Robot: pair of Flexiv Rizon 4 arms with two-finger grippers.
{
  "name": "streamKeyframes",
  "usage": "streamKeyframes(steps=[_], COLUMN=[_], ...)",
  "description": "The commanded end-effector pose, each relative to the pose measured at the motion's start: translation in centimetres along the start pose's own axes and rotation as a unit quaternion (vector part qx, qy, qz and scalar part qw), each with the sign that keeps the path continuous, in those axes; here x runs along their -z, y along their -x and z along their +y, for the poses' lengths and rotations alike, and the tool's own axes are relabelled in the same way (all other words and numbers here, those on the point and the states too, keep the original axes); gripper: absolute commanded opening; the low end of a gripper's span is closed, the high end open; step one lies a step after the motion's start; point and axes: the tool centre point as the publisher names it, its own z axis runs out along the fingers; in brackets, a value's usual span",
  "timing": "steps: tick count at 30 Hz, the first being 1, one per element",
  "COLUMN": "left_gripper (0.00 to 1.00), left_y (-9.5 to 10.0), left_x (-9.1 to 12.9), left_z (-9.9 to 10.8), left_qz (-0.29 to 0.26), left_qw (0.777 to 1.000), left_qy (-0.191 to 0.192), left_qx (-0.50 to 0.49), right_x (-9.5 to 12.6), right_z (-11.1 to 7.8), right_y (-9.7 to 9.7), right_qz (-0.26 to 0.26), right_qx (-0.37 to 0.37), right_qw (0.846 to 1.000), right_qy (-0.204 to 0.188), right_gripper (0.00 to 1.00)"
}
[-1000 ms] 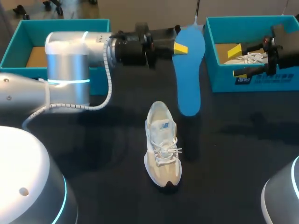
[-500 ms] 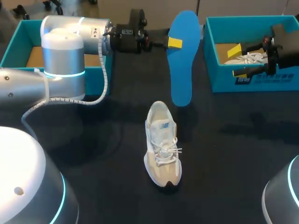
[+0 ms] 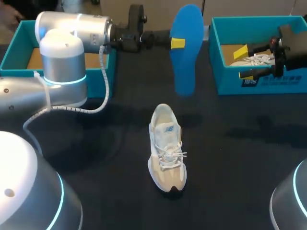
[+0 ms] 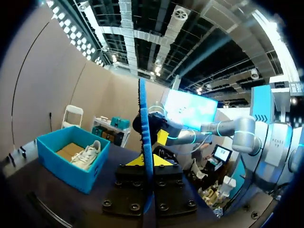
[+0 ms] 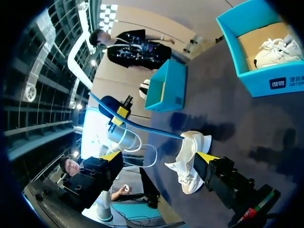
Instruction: Take the shoe out of the shoebox, open the shoe tongue, remove and reinsert the insole, then place the shoe into the shoebox
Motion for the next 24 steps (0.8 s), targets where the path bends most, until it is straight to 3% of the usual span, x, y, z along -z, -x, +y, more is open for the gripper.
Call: streamKeyframes(steps=[1, 24], left_gripper=[0.0, 0.0], left_y=[-0.25, -0.32], left_x=[0.16, 0.08], left_z=[-0.45, -0.79], left_qz=[-0.034, -0.037], left_qw=[0.903, 0.899], left_qy=[0.053, 0.042], left_qx=[-0.424, -0.435], right_x=[-0.16, -0.16], right_z=[0.09, 0.09], right_y=[0.01, 0.01], right_qz=[0.0, 0.0], right_qx=[0.0, 0.0], right_qw=[1.0, 1.0], right_qy=[0.0, 0.0], right_gripper=[1.0, 1.0])
